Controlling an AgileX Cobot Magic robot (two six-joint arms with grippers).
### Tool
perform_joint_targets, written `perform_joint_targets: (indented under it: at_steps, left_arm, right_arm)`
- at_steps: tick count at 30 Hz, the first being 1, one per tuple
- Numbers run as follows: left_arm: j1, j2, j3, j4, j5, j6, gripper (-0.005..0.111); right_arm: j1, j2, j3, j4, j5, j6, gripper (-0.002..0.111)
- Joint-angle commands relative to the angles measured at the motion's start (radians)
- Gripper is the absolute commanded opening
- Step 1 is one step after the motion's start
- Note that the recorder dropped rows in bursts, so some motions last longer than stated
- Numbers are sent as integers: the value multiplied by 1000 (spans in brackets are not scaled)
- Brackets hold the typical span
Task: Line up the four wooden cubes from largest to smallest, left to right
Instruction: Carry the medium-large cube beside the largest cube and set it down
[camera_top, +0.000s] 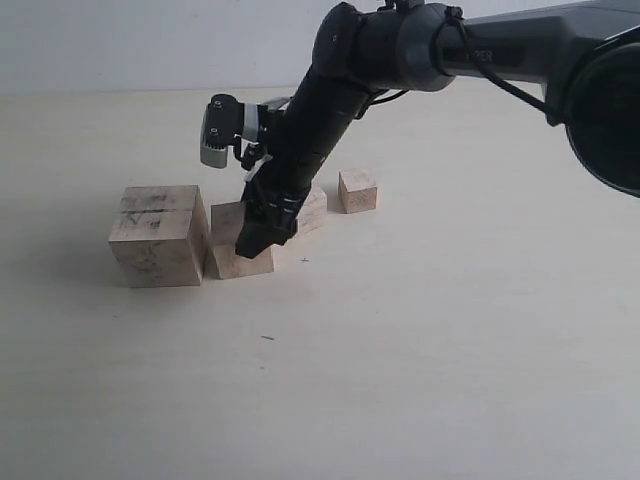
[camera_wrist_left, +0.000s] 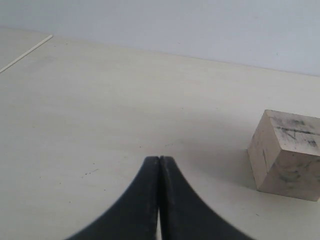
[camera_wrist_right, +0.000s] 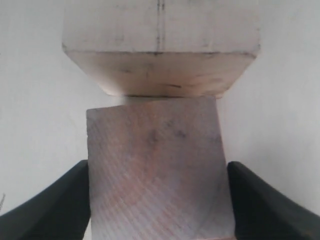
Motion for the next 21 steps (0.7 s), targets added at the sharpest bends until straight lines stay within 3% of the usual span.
perform_joint_targets:
  at_steps: [1,14,21]
  left_arm:
    - [2,-6,4,2,-13,-2,0]
    - [2,-6,4,2,-13,-2,0]
    - [2,-6,4,2,-13,-2,0]
  right_arm:
    - [0,3,-8,51,26,-2,0]
    - [11,3,-8,57,-61,52,0]
    - [11,3,-8,57,-21,52,0]
